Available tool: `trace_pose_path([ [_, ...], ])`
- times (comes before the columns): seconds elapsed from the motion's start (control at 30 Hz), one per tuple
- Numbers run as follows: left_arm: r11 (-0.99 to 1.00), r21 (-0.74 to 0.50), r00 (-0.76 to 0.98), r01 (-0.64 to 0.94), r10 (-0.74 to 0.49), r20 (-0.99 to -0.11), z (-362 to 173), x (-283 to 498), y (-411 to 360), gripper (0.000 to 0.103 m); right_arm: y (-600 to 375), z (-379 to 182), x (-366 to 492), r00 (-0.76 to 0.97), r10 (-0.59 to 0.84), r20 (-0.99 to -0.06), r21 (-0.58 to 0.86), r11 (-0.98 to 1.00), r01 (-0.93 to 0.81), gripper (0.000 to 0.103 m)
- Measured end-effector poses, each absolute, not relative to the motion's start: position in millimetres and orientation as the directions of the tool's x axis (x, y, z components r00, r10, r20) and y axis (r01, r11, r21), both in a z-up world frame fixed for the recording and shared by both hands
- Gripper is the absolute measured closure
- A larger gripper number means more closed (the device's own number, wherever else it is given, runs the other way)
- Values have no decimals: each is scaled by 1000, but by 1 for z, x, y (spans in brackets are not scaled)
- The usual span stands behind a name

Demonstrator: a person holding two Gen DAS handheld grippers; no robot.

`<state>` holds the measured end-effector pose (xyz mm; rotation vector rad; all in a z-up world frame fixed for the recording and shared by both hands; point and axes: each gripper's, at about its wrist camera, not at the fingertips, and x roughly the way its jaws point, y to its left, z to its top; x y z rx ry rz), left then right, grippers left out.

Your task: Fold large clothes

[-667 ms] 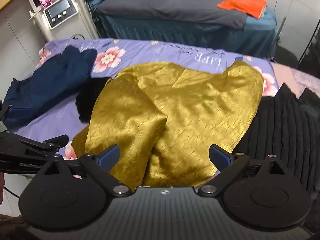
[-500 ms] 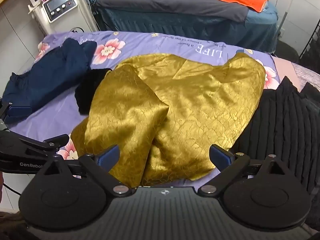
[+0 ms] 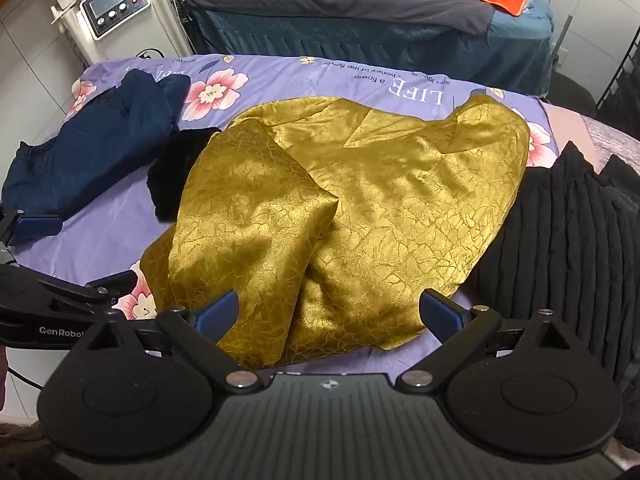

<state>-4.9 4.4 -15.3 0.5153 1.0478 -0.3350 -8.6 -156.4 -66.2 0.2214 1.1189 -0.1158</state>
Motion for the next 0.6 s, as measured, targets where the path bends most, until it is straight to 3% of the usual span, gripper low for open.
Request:
trace_pose_path([
  [0.6,833,238,454,500,-18,-891,-19,-5,9,0,-153,-69,-12,415,23,-909,123,969,215,5],
])
